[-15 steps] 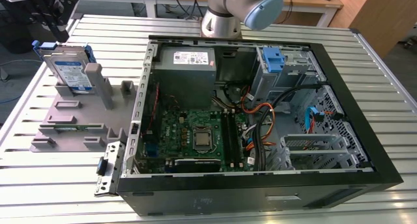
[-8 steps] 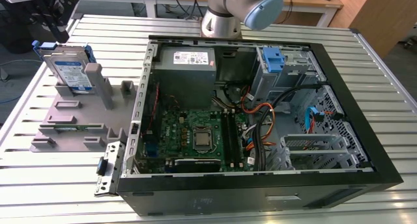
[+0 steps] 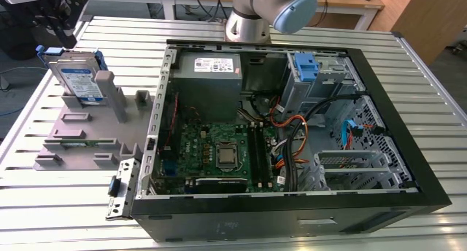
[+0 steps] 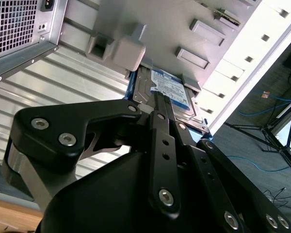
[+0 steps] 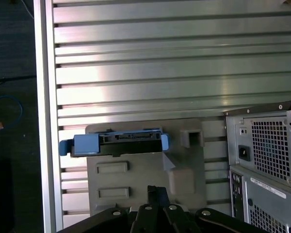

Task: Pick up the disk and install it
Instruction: 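Reach for the disk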

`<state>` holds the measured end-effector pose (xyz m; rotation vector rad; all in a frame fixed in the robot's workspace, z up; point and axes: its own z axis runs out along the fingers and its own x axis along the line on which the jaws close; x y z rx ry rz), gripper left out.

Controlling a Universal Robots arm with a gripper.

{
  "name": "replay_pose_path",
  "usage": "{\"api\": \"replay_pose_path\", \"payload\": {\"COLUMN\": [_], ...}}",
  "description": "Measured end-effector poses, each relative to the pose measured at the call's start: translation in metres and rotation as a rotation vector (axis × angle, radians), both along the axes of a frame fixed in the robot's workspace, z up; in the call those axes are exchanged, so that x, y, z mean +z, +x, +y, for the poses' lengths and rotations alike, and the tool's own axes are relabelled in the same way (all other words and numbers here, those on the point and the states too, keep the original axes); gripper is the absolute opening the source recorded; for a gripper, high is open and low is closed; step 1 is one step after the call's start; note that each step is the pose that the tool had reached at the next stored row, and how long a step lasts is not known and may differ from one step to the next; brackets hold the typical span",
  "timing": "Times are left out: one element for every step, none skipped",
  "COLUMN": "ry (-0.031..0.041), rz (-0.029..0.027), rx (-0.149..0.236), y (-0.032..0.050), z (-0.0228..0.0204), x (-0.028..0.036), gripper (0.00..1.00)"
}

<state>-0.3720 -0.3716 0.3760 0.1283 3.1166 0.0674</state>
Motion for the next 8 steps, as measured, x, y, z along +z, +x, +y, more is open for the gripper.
{"api": "replay_pose_path", "payload": {"ry": [-0.0001,0.0,0.0001,0.0,-0.0001,0.0,-0.0001,-0.0001], "rz": [0.0001,0.0,-0.0001,0.0,0.0001,0.0001,0.0001,0.0001], "rx": [0.0,0.0,0.0,0.0,0.0,0.0,0.0,0.0], "y": [-0.0005,-0.0011,-0.0017,-0.0024,-0.0031,-0.0037,-0.0044,-0.0052], "z": [0.0,0.0001,0.0002,0.0003,0.0005,0.0007,0.0008,0.0011], "x": [-0.0002,-0.0006,-0.001,-0.0013,-0.0015,-0.0019,-0.0022,-0.0025], "gripper": [0.11,0.11,0.11,0.11,0.11,0.11,0.11,0.11]}}
